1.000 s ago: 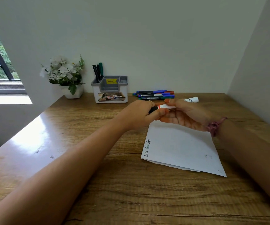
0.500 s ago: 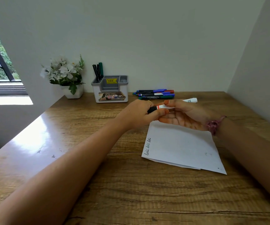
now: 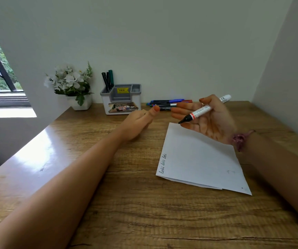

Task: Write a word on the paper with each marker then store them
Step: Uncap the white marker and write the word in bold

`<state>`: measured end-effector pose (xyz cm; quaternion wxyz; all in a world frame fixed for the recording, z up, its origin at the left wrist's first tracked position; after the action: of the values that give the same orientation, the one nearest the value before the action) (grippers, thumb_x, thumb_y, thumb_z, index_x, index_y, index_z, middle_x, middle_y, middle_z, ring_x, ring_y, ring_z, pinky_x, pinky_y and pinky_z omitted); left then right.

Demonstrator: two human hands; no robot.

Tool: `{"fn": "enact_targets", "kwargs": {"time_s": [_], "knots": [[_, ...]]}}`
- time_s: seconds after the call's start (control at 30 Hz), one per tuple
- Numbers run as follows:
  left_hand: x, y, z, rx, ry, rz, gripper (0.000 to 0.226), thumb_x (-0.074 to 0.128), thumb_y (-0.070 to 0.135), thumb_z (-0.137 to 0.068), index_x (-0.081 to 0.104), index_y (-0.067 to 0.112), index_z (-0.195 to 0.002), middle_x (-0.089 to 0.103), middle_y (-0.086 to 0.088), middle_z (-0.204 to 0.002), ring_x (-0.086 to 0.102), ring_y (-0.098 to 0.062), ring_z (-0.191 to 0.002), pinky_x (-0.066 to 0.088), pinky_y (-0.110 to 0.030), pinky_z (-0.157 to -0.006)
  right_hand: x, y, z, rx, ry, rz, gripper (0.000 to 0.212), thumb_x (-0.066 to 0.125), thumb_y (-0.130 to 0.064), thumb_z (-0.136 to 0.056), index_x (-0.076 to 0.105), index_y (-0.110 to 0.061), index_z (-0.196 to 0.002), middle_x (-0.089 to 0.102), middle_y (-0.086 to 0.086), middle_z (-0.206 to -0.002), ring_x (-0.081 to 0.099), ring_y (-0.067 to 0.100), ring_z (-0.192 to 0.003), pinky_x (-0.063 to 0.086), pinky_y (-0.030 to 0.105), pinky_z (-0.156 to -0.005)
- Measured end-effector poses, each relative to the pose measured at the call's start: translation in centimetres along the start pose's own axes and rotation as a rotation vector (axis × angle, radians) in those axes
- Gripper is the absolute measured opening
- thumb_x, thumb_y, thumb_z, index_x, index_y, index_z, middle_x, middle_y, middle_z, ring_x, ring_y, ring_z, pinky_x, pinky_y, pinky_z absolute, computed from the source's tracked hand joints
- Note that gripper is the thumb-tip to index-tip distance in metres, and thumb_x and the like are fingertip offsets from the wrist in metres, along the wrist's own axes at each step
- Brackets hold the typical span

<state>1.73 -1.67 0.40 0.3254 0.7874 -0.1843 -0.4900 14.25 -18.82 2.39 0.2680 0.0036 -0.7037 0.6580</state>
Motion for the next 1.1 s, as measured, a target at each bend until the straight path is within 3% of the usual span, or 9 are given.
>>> {"fn": "enact_targets", "kwargs": {"time_s": [0.1,0.17,0.3,0.4,0.53,0.7,0.8,0.97,1.1], "knots": [[0.2,-0.3,0.1,-0.072,-0.040,-0.027,0.060,0.027,0.068,-0.084,0.040,0.015,-0.060,0.036,0.000,-0.054,0.030,-0.008,-0.044,0.031,-0.028,-0.057,-0.1,0.4,-0.2,-0.015,-0.006,0.078,0.057,0.023,-0.034,-0.091,0.058,-0.004,-0.123,0.067,0.018,-0.114,0.065,0.031,-0.105,0.058,0.029,-0.072],[0.2,-0.6,0.1,-0.087,-0.072,-0.063,0.051,0.034,0.057,-0.091,0.043,0.015,-0.064,0.040,0.003,-0.056,0.036,-0.006,-0.047,0.033,-0.028,-0.060,-0.1,0.6,-0.2,-0.039,0.006,0.153,0.057,0.022,-0.035,-0.090,0.069,-0.005,-0.105,0.071,0.014,-0.087,0.067,0.026,-0.076,0.052,0.025,-0.060],[0.2,-0.8,0.1,-0.055,-0.177,-0.113,0.027,0.040,0.035,-0.098,0.063,0.023,-0.091,0.052,0.015,-0.070,0.048,0.011,-0.057,0.033,-0.019,-0.062,0.4,1.0,-0.4,-0.069,0.057,0.256,0.055,0.026,-0.030,-0.091,0.071,-0.008,-0.068,0.057,0.004,-0.058,0.045,0.011,-0.045,0.035,0.019,-0.046],[0.2,-0.4,0.3,0.006,-0.275,-0.130,0.019,0.053,0.034,-0.092,0.057,0.042,-0.110,0.059,0.011,-0.087,0.051,0.007,-0.074,0.036,-0.018,-0.066,0.8,1.7,-0.2,-0.057,-0.019,0.355,0.040,0.033,-0.023,-0.092,0.064,-0.001,-0.081,0.061,0.009,-0.056,0.054,0.015,-0.045,0.044,0.022,-0.044],[0.4,0.5,0.5,0.061,-0.399,-0.217,0.028,0.063,0.038,-0.085,0.052,0.064,-0.082,0.056,0.031,-0.070,0.048,0.006,-0.068,0.033,-0.023,-0.063,1.1,2.6,-0.1,-0.014,-0.119,0.457,0.022,0.056,-0.018,-0.082,0.063,-0.001,-0.095,0.065,0.005,-0.061,0.061,0.013,-0.055,0.050,0.020,-0.051],[0.6,-0.2,0.0,0.107,-0.433,-0.267,0.007,0.065,0.057,-0.075,0.058,0.056,-0.079,0.057,-0.003,-0.073,0.043,-0.004,-0.061,0.033,-0.027,-0.059,1.4,3.0,-0.4,-0.067,-0.145,0.685,0.008,0.064,-0.001,-0.079,0.064,-0.008,-0.084,0.064,0.001,-0.060,0.058,0.010,-0.053,0.047,0.017,-0.050],[0.5,-0.2,0.1,0.117,-0.441,-0.266,0.021,0.067,0.046,-0.079,0.053,0.061,-0.075,0.051,0.005,-0.066,0.043,0.000,-0.058,0.030,-0.024,-0.057,1.8,3.2,-1.0,-0.057,-0.119,0.769,0.003,0.062,-0.009,-0.078,0.062,-0.011,-0.076,0.060,-0.001,-0.056,0.053,0.009,-0.049,0.044,0.019,-0.048],[0.5,-0.2,0.0,0.118,-0.444,-0.253,0.024,0.065,0.046,-0.077,0.057,0.046,-0.100,0.049,0.009,-0.062,0.045,0.002,-0.056,0.029,-0.017,-0.054,2.3,3.9,-1.3,-0.138,-0.098,0.877,0.013,0.055,-0.004,-0.087,0.056,-0.006,-0.075,0.055,0.001,-0.055,0.049,0.010,-0.049,0.044,0.018,-0.047],[0.6,-0.5,0.0,0.142,-0.435,-0.199,0.036,0.058,0.059,-0.068,0.059,0.048,-0.102,0.062,-0.010,-0.072,0.045,-0.005,-0.057,0.032,-0.022,-0.055,2.5,4.1,-1.3,-0.203,-0.089,0.891,0.024,0.054,-0.015,-0.075,0.052,0.009,-0.080,0.048,0.007,-0.062,0.046,0.005,-0.050,0.038,0.015,-0.047]]}}
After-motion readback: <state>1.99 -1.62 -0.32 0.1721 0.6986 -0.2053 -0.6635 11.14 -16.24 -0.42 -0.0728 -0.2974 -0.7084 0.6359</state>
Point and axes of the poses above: each hand's wrist, its own z-axis away from the middle knuckle, its own x-axis out of the palm, y = z × x, the point moved 2 cm from there along -z, towards the middle knuckle
